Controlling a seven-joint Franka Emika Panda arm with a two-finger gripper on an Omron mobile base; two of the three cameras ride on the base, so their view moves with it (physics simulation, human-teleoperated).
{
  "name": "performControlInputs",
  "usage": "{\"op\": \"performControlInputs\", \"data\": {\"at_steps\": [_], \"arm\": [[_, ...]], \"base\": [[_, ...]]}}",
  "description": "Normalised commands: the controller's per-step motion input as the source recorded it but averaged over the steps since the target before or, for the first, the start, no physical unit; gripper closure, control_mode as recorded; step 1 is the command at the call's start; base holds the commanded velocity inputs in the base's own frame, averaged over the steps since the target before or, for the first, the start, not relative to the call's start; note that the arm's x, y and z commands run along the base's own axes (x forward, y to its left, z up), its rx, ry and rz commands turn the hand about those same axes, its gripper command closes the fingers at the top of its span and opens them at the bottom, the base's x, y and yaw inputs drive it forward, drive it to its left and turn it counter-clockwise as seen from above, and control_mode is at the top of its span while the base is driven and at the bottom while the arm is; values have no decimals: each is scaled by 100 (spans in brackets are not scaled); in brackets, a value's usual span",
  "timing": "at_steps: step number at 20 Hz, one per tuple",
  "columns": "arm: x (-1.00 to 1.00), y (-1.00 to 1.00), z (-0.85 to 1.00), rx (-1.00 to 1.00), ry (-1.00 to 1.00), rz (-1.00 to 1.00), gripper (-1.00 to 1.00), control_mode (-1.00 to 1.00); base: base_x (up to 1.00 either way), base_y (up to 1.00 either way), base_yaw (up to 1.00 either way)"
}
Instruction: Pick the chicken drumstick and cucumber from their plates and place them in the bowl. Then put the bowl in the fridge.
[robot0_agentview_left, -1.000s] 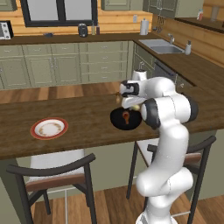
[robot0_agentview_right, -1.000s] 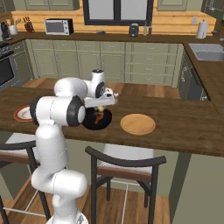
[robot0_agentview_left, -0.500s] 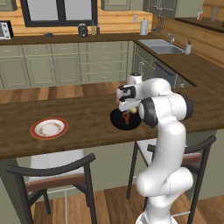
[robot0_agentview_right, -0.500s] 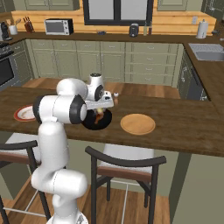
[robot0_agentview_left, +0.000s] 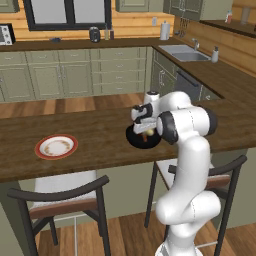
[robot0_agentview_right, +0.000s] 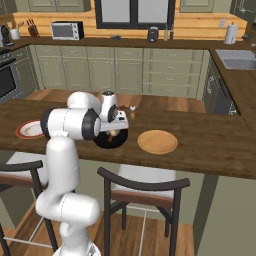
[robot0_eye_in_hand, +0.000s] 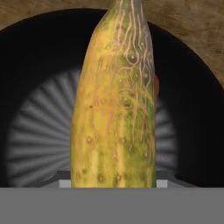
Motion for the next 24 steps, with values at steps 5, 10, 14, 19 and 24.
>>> {"op": "performControlInputs", "data": {"at_steps": [5, 10, 14, 19, 24], "arm": [[11, 15, -11, 0, 0, 0, -100, -100], [1, 0, 0, 0, 0, 0, -100, -100], [-1, 0, 15, 0, 0, -1, -100, -100], [-34, 0, 55, -1, -7, -5, -100, -100], [-30, -5, 43, 0, -7, -14, -100, -100]], "base": [[0, 0, 0], [0, 0, 0], [0, 0, 0], [0, 0, 0], [0, 0, 0]]}}
